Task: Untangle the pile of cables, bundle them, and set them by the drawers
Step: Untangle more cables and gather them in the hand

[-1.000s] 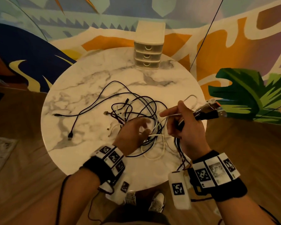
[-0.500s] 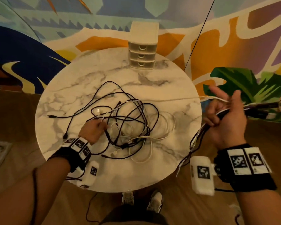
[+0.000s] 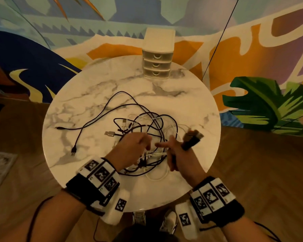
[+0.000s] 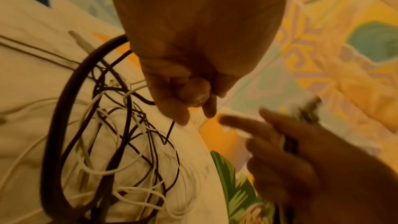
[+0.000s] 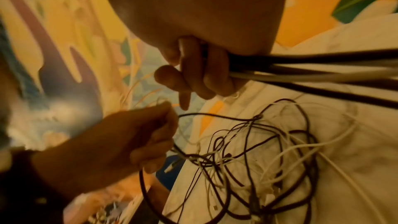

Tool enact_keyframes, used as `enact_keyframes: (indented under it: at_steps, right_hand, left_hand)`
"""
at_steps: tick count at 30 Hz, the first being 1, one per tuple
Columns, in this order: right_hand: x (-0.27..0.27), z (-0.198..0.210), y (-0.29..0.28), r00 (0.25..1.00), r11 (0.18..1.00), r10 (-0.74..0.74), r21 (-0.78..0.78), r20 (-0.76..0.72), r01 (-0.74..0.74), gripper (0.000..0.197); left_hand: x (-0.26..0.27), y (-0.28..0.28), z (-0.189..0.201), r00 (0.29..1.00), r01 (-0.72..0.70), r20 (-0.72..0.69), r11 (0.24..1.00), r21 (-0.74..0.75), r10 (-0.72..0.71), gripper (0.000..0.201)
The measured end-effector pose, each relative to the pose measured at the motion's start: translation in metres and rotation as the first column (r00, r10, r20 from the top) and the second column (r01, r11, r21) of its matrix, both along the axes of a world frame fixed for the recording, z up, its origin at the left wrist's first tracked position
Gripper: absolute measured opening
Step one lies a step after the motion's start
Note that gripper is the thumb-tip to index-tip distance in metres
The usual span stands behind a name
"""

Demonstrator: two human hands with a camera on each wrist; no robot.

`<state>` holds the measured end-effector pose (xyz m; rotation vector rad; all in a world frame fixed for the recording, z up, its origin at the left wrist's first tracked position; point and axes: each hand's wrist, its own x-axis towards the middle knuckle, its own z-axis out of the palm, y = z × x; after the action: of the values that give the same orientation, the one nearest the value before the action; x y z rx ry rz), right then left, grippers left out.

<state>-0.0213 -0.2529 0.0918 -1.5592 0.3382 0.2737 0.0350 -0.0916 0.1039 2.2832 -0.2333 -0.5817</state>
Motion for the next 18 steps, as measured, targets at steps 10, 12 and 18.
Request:
enact_keyframes:
  at_steps: [10,12,18]
  right_hand:
    - [0.029,0.001,0.015,0.996,0.994,-0.033,-0.099,0.087,0.042,0.036]
    - [0.031,-0.002,0.011,0.995,0.995,-0.044,-0.088,0.094,0.052,0.037]
    - [0.027,-0.02,0.031,0.973,0.938,0.206,-0.26,-0.104,-0.227,0.037]
  left_hand:
    - [-0.014,0.01,-0.042,0.991,0.136,-0.016,0.969,0.207,-0.135,0.029]
    - [-0.015,0.015,-0.048,0.982,0.163,0.044,0.947,0.278,-0.182,0.031]
    - [-0.015,-0.001,-0.037,0.907,0.281,0.18,0.864,0.417,-0.382,0.022]
